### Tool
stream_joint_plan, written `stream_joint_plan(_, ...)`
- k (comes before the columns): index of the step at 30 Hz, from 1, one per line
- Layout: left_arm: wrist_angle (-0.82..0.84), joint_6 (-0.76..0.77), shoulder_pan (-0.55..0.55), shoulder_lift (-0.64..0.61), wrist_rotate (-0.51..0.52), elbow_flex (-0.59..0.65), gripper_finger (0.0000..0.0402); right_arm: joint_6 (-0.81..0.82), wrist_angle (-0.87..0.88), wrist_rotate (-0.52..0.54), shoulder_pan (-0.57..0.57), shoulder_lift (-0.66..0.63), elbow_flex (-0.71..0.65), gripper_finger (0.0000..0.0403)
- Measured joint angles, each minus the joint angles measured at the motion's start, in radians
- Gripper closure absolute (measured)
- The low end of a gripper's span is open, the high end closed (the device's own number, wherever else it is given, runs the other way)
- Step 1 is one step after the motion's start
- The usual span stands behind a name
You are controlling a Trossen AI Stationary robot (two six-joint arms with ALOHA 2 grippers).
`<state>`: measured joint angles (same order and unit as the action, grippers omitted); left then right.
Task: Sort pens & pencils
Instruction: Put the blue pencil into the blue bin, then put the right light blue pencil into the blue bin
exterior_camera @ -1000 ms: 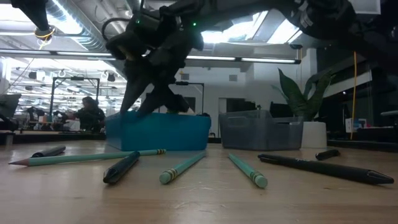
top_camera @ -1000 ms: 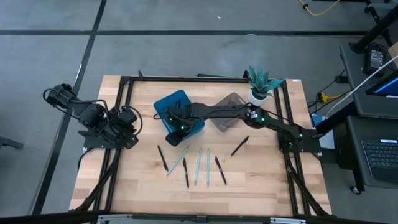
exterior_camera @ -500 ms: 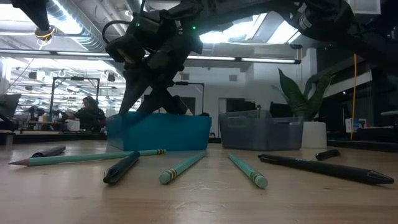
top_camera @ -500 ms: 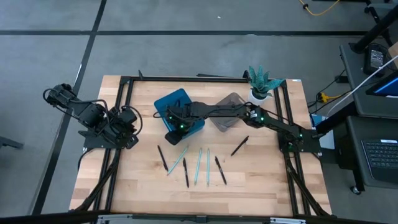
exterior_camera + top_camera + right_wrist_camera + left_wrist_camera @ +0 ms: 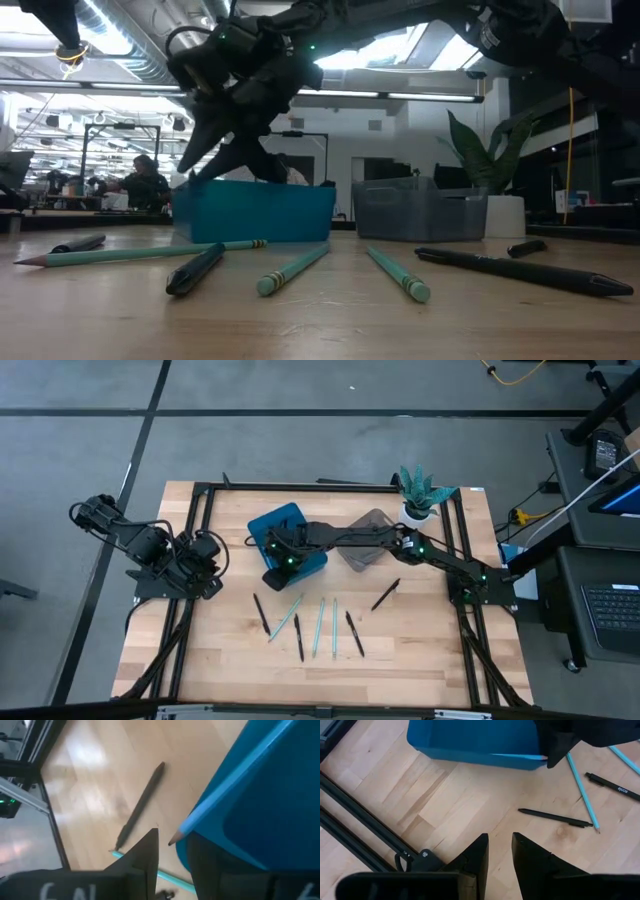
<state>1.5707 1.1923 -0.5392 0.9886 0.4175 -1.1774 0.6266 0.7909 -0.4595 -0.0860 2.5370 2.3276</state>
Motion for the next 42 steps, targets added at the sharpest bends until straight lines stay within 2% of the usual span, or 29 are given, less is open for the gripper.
stream_joint_plan(30, 0.0, -0.025, 0.0, 0.0, 0.014, 0.0, 0.0321, 0.002, 0.058, -0.069, -0.097, -0.006, 0.0, 0.0306)
stream_joint_plan(39, 0.0, -0.025, 0.0, 0.0, 0.014, 0.0, 0.0321, -0.01, 0.063, -0.049, -0.098, -0.151, 0.0, 0.0306)
stream_joint_plan(42, 0.0, -0.024, 0.0, 0.0, 0.01, 0.0, 0.0321, -0.05, 0.17, 0.016, -0.068, -0.227, 0.002, 0.0306)
